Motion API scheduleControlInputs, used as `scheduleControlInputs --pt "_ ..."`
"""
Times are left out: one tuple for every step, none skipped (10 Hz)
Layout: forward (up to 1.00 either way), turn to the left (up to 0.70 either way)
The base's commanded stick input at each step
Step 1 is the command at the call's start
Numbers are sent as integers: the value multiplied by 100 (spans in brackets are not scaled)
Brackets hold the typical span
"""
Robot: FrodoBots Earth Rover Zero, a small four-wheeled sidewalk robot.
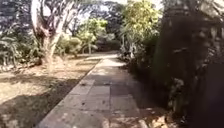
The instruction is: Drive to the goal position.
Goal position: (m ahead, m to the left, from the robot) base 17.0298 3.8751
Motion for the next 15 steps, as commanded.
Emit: scheduleControlInputs --pt "50 0" --pt "50 0" --pt "50 0" --pt "50 0" --pt "50 -50" --pt "50 -50" --pt "50 -50" --pt "50 -30" --pt "50 -10" --pt "50 0" --pt "50 0" --pt "50 0" --pt "50 0" --pt "50 0" --pt "50 0"
